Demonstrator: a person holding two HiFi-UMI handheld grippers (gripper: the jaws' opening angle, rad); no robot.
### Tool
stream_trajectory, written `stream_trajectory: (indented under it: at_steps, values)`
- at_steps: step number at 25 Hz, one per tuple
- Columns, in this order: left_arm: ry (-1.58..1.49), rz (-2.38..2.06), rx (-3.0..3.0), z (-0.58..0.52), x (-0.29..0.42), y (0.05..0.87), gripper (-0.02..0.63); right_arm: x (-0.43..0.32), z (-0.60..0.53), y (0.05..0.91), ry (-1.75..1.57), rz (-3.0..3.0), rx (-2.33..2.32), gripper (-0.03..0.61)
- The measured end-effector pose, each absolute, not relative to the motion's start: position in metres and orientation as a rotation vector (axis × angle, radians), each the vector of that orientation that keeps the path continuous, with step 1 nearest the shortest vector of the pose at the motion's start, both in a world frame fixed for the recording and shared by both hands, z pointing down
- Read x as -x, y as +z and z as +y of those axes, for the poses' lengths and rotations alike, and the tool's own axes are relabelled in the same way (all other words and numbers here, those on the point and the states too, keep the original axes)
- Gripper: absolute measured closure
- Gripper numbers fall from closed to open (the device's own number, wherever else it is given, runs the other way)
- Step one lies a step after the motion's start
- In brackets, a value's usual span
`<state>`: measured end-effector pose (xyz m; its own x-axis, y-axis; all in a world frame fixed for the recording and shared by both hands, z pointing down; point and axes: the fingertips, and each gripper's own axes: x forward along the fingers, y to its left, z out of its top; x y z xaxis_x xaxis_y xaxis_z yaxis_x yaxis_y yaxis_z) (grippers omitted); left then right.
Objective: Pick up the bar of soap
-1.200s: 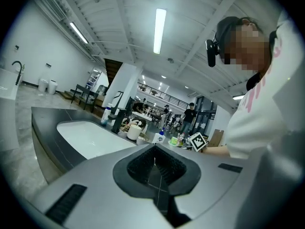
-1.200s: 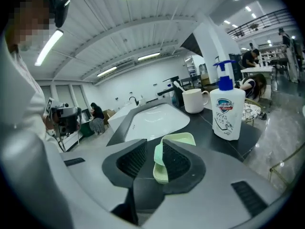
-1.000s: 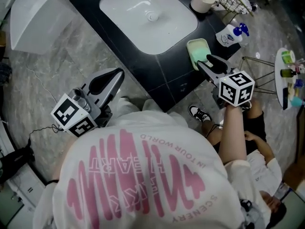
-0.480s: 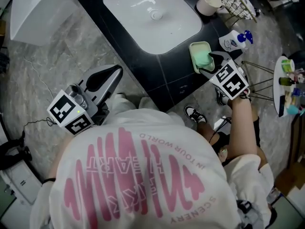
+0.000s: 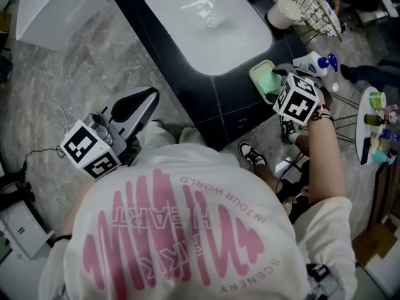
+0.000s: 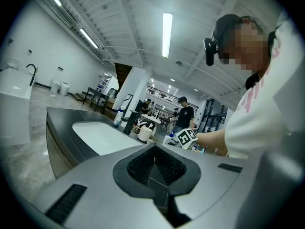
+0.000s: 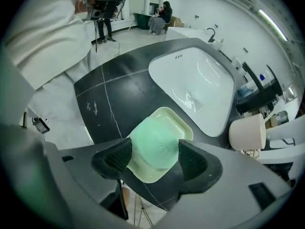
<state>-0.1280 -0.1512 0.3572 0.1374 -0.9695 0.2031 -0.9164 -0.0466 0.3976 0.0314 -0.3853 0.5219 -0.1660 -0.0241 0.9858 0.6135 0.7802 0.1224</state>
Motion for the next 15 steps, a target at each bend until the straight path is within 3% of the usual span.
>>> stream_trajectory:
  at_steps: [15]
  values:
    - [-0.18, -1.83, -1.955, -0.147, 0.137, 0.362, 0.604, -0.029, -0.382, 0.535, -0.547, -1.515, 0.684, 0.267]
